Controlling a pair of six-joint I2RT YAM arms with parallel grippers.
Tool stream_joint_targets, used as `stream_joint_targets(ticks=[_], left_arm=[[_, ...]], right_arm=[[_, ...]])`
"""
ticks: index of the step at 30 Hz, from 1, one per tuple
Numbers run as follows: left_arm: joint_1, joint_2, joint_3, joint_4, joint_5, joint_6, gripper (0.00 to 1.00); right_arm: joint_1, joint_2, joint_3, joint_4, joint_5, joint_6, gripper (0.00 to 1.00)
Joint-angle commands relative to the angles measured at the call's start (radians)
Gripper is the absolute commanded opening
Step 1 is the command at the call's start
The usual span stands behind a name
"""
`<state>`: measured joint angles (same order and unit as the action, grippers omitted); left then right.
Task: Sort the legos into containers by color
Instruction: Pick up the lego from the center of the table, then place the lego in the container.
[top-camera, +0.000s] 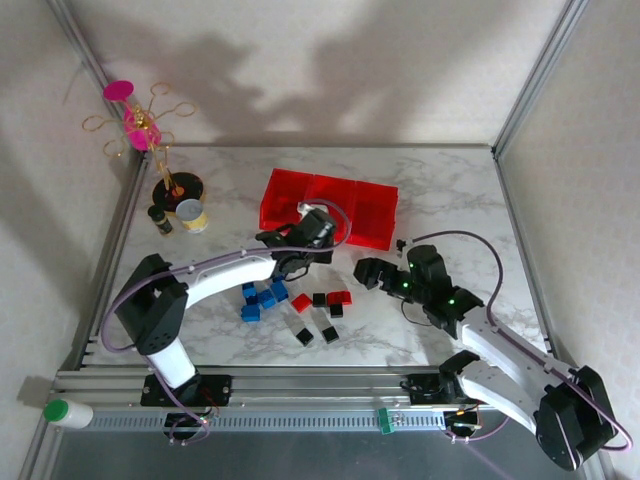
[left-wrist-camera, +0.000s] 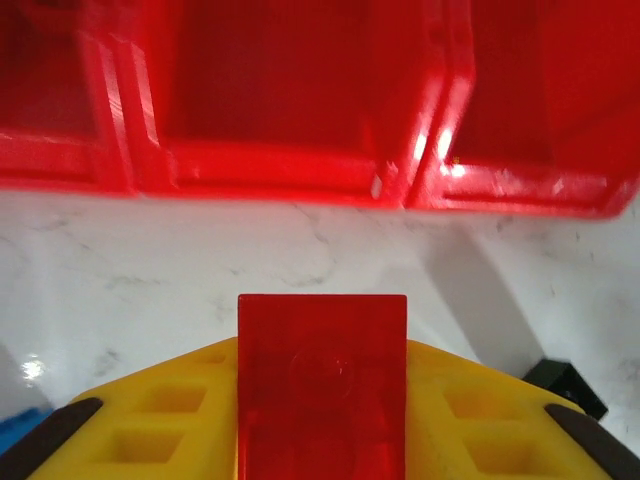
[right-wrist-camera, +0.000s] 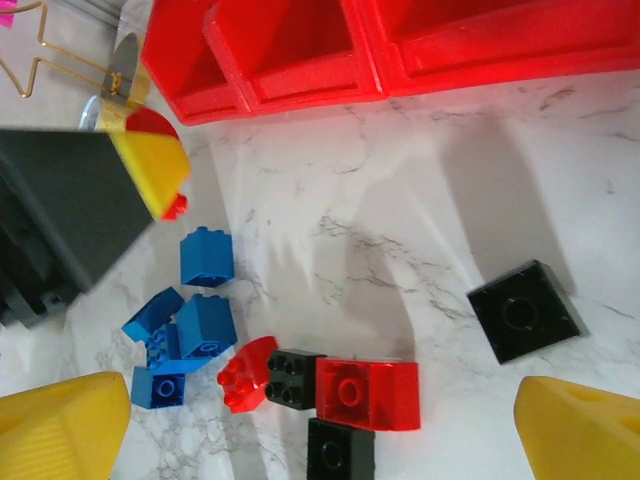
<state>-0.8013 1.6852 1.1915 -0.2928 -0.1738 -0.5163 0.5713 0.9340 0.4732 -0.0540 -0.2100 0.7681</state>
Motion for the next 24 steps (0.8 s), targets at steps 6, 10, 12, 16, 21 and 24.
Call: stream_joint_targets(ticks=[6, 10, 12, 16, 21, 24], left_arm=[[0.184, 0.066, 0.182, -0.076, -0.075, 0.037, 0.26], [0.254, 0.162, 0.279, -0.08, -0.065, 0.044, 0.26], [0.275, 0.218, 0.334, -0.086, -0.087, 0.055, 0.26], [0.32, 0.318, 0.431, -0.08, -0.061, 0.064, 0.26], [0.338, 0.435, 0.568, -0.115, -0.078, 0.093, 0.29], [0.341, 0.485, 0.63, -0.153, -0.093, 0.107, 0.35]], right_arm=[[0.076, 0.145, 0.109, 0.164, 0.045, -0.033, 0.99], [0.079, 0.19, 0.133, 0.194, 0.056, -0.029, 0.99], [0.081, 0.203, 0.139, 0.204, 0.057, -0.031, 0.99], [0.081, 0.218, 0.15, 0.196, 0.07, -0.039, 0.99], [0.081, 0.224, 0.148, 0.192, 0.08, -0.041, 0.99], [0.081, 0.223, 0.152, 0.183, 0.085, -0.044, 0.99]])
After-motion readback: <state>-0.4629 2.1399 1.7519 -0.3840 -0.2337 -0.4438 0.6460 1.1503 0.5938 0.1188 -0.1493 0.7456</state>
